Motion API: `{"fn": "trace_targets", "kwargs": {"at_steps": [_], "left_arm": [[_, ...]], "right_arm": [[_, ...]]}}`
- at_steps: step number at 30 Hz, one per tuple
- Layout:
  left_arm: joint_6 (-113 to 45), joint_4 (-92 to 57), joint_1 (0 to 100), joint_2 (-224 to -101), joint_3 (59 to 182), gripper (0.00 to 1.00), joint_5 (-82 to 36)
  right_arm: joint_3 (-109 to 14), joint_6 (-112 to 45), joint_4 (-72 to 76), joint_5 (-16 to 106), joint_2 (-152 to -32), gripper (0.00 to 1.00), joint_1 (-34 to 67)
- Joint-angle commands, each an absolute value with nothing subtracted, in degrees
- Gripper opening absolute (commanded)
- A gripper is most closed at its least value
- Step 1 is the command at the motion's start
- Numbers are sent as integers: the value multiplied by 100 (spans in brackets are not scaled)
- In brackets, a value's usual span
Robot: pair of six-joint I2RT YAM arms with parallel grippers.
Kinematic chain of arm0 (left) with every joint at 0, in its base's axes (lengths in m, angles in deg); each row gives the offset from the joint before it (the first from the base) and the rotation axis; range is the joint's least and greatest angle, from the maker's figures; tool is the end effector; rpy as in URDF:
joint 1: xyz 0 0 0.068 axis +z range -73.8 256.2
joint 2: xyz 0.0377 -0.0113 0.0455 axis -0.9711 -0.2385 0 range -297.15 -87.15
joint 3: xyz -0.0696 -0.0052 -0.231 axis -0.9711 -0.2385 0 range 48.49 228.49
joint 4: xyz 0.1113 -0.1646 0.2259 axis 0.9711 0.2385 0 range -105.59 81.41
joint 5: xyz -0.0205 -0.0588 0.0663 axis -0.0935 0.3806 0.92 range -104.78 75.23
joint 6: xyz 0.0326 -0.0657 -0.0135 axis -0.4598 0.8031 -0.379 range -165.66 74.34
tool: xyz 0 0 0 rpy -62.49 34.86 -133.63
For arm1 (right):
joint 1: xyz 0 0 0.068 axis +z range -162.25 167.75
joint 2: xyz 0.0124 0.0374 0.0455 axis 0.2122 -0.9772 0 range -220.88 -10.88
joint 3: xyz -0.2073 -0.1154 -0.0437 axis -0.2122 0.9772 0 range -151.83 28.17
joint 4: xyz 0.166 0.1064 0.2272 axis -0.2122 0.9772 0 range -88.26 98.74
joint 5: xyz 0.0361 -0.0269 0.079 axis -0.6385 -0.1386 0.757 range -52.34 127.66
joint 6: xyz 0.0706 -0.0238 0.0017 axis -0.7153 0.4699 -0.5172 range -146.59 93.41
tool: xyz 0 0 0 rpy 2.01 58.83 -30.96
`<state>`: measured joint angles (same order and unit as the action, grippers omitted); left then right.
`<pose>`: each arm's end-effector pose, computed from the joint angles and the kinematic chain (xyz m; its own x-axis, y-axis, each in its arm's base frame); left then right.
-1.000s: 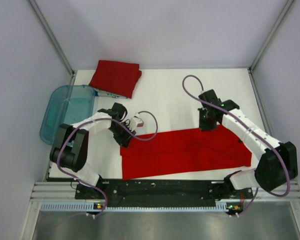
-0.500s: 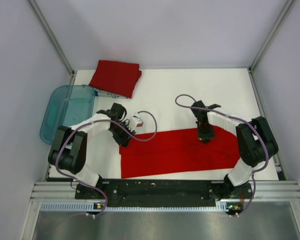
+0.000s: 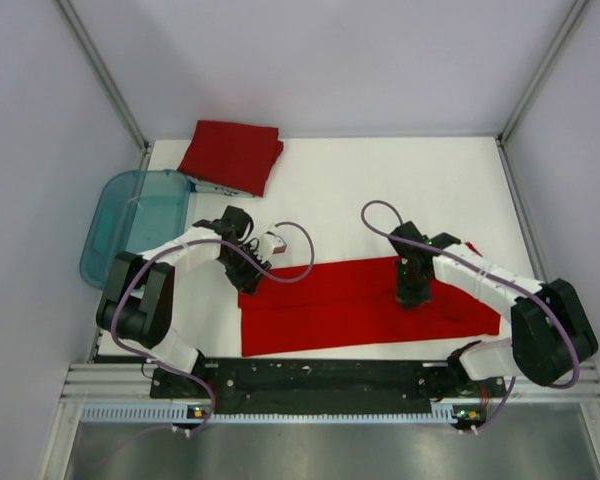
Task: Fold and stack the t-shirts
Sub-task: Fold the other side of the tshirt into a rectangle, then rotate the tshirt 90 degrees
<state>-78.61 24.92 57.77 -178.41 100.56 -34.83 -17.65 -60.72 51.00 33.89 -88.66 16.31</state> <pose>0.2864 -0.1181 0.0793 -0.5900 0.7352 -0.3337 0.8058 0.5623 -0.1858 0.2364 0.1239 0.1038 -0.9812 0.1033 -0.1629 0.0994 0.9945 0.0318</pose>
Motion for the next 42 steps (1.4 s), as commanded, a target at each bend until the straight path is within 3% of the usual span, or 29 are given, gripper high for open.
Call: {"fn": "trace_targets", "kwargs": {"at_steps": [1, 5, 10, 16, 21, 26, 32, 35, 39, 42], "left_arm": [[-8020, 2361, 5801, -17935, 10078, 38, -3279], [-8055, 2414, 5801, -17909, 10087, 38, -3279], [-8029, 2484, 5801, -17847, 10149, 39, -3288], [-8072, 2528, 5801, -17654, 10131, 40, -3411], [-8169, 2642, 5792, -17653, 10245, 40, -3464], [-8231, 2765, 5792, -17653, 10412, 41, -3516], [-8248, 2801, 5792, -17601, 10430, 42, -3517], [-8213, 2748, 5792, -17592, 10377, 42, -3481], [-8204, 2765, 5792, -17548, 10316, 42, -3455], [-8239, 2818, 5801, -17373, 10263, 42, -3420]], "right_arm": [[-1971, -6254, 5341, 3653, -8515, 0, 1781], [-2771, -6017, 5746, 2546, -8400, 0, 1667], [-2615, -5780, 5466, 2114, -8970, 0, 1280], [-2140, -5849, 4992, 3035, -9622, 0, 1376], [-2192, -6078, 4710, 4055, -9307, 0, 1754], [-2289, -6008, 4753, 4039, -8823, 0, 1632], [-1904, -5859, 4631, 3513, -8462, 0, 26], [-1543, -5911, 3799, 3344, -8497, 0, -1064], [-1576, -6210, 2874, 3573, -9478, 0, -2164], [-2409, -6070, 2890, 3213, -10620, 0, -2218]]}}
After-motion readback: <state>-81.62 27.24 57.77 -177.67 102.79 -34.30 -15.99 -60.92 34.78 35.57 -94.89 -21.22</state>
